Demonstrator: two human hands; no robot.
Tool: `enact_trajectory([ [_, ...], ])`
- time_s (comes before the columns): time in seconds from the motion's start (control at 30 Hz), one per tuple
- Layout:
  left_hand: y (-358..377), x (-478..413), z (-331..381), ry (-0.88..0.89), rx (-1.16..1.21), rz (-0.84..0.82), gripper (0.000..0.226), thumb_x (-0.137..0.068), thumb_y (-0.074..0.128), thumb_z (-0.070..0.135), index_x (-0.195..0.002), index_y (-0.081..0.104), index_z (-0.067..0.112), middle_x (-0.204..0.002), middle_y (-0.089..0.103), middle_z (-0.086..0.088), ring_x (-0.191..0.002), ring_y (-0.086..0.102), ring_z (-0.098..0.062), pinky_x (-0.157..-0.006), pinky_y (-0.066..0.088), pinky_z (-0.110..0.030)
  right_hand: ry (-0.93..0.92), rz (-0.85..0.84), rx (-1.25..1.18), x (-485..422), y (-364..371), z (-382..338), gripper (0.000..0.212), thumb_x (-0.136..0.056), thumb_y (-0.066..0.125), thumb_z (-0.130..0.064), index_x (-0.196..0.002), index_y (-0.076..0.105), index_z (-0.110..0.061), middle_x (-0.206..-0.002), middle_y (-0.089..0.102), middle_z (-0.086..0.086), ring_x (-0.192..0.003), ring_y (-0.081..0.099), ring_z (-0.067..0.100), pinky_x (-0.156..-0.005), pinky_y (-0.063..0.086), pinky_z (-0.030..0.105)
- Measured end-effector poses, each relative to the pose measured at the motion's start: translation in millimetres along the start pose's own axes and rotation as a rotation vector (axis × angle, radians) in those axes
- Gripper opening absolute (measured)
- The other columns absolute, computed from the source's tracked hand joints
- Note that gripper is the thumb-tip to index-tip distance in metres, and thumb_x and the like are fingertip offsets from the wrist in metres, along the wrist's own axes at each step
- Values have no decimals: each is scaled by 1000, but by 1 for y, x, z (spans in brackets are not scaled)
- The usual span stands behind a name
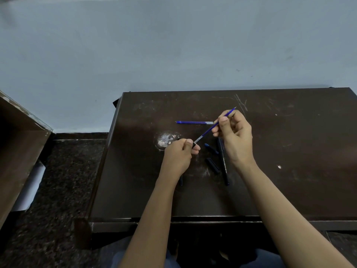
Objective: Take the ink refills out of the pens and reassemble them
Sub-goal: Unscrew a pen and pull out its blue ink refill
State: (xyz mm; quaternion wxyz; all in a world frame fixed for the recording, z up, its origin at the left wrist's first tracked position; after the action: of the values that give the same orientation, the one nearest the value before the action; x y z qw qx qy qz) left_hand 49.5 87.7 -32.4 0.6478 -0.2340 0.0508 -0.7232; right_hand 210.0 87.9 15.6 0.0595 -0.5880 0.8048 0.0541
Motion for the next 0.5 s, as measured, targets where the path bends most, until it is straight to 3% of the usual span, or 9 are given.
enact_trajectory([
  [0.2,-3,1,3,19,3,-1,32,-101,38,20,-86,67,22,-82,70,7,-82,62,-3,-76,46,-19,133,3,-127,-4,-3,13,12,-99,46,-10,-91,54,-5,-76,61,7,-62,59,11,-61,51,22],
  [0.37,2,1,7,72,69,-11,34,-102,38,26,-80,65,27,-82,71,7,-86,66,-6,-72,44,-16,211,46,-209,-4,-8,19,14,-99,47,-8,-86,53,-8,-73,61,6,-58,58,7,-58,50,19],
  [0.5,6,2,10,104,87,-32,33,-102,39,25,-80,63,29,-82,70,7,-82,64,-5,-70,44,-15,266,-104,-81,-1,3,23,12,-95,54,-8,-87,61,-2,-73,61,9,-62,56,11,-60,49,21],
])
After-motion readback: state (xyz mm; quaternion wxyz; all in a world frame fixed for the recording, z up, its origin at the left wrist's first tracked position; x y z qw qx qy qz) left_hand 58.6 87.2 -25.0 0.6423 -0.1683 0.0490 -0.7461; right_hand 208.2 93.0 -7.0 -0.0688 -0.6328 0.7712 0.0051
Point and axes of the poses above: each hand's wrist, its own x-axis away from the middle knuckle, its own y-axis out of the palm, z = x × y, the point moved 7 cm from there along -x, towards the middle knuckle
